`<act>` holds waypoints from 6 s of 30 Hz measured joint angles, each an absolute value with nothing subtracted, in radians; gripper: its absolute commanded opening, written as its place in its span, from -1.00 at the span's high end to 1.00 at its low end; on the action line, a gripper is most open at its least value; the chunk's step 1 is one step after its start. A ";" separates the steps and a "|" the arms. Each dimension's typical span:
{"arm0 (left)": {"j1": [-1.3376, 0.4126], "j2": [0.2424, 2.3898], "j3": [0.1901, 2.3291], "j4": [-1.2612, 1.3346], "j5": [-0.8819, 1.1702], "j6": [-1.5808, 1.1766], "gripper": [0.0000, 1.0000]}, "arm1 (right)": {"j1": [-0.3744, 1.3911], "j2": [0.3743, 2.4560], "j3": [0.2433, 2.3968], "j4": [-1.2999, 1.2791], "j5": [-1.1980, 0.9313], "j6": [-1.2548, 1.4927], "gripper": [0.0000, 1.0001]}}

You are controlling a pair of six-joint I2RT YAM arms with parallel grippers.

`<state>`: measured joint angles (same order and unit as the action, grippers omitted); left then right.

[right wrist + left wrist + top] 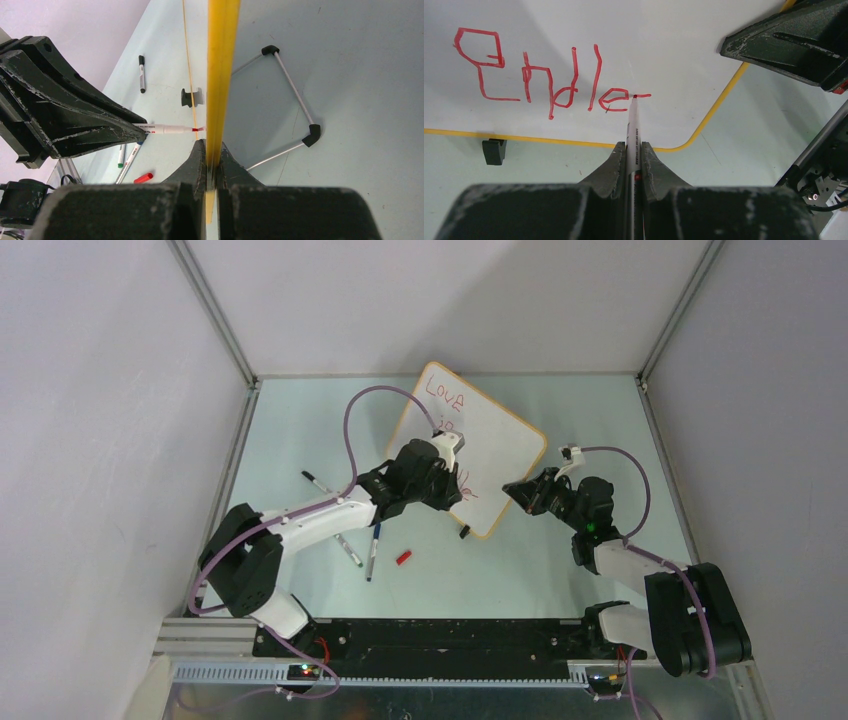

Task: Write a sentence on the whiteboard

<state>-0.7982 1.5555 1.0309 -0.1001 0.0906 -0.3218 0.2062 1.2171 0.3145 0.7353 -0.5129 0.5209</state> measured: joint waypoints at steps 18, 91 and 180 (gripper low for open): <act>-0.798 1.555 1.031 -0.115 0.104 -0.321 1.00 | 0.206 1.217 0.315 0.736 -0.513 0.521 1.00; -0.822 1.519 1.026 -0.176 0.073 -0.279 1.00 | 0.207 1.211 0.315 0.733 -0.517 0.519 1.00; -0.841 1.461 0.782 0.256 0.213 -0.164 1.00 | 0.220 1.234 0.314 0.775 -0.512 0.524 1.00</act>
